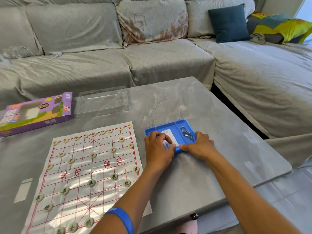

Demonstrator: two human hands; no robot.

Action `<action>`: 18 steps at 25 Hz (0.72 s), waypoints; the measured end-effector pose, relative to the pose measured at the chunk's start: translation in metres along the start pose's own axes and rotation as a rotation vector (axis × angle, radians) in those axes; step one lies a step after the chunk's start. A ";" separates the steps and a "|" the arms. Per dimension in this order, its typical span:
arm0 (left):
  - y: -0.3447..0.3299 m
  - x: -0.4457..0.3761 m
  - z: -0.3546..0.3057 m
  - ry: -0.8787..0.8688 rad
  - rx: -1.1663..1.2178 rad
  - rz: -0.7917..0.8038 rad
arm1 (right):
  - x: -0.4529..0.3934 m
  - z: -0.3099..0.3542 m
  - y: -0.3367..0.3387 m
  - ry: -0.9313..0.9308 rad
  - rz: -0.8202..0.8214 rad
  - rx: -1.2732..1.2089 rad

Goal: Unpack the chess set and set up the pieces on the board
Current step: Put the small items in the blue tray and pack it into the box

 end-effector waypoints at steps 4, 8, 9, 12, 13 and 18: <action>0.001 0.000 0.001 0.012 -0.004 -0.005 | -0.004 0.001 -0.003 -0.077 -0.004 0.027; 0.002 -0.002 -0.001 -0.001 -0.026 -0.017 | 0.001 0.004 0.000 -0.102 -0.023 0.037; 0.002 -0.002 -0.002 0.000 -0.035 -0.016 | 0.003 0.004 0.002 -0.107 -0.029 0.033; 0.002 0.002 -0.001 -0.001 -0.030 -0.008 | 0.012 0.003 0.003 -0.101 -0.016 -0.008; 0.001 0.003 -0.002 -0.015 -0.031 -0.004 | 0.015 0.004 0.004 -0.097 -0.033 -0.031; 0.008 -0.004 0.003 0.016 0.090 0.062 | 0.042 0.045 0.021 0.232 -0.297 0.174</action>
Point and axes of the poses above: each hand's wrist, its own x-axis away from the middle knuckle, its own y-axis out of the back of the hand, z = x × y, the point moved 8 cm from there along -x, towards the middle knuckle, and after that the axes turned 15 degrees about -z, right-handed, at the moved point
